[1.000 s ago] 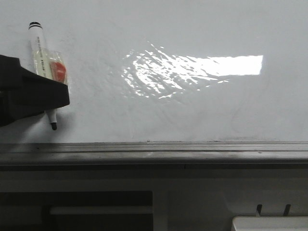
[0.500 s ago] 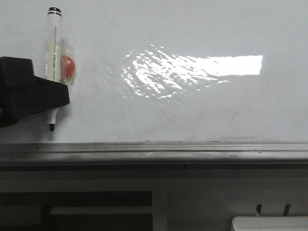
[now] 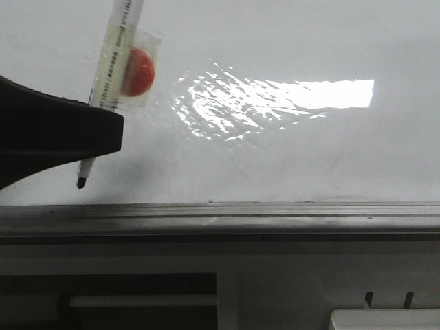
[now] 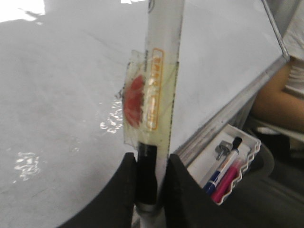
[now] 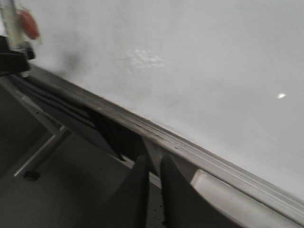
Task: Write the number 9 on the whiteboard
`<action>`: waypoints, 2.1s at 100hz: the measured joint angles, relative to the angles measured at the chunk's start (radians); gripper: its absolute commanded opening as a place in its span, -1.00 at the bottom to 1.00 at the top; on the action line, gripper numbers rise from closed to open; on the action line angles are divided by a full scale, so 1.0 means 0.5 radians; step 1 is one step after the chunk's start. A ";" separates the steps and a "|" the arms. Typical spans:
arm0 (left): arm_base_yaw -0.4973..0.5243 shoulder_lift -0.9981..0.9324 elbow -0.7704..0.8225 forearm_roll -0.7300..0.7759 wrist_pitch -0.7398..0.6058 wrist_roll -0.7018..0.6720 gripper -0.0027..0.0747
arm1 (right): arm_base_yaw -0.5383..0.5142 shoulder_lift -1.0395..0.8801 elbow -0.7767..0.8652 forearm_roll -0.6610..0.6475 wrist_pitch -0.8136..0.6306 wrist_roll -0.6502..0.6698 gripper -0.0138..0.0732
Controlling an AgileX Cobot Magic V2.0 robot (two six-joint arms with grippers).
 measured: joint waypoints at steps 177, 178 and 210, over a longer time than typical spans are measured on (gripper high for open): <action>0.000 -0.620 -0.099 0.570 0.579 0.014 -0.15 | 0.878 1.216 -0.755 0.066 -0.327 -0.083 -0.82; 0.000 -0.652 -0.099 0.556 0.590 0.014 -0.15 | 0.878 1.211 -0.755 0.066 -0.335 -0.083 -0.82; 0.004 -1.062 -0.099 0.130 0.791 0.011 -0.15 | 0.667 1.122 -0.755 0.066 -0.431 0.078 -0.82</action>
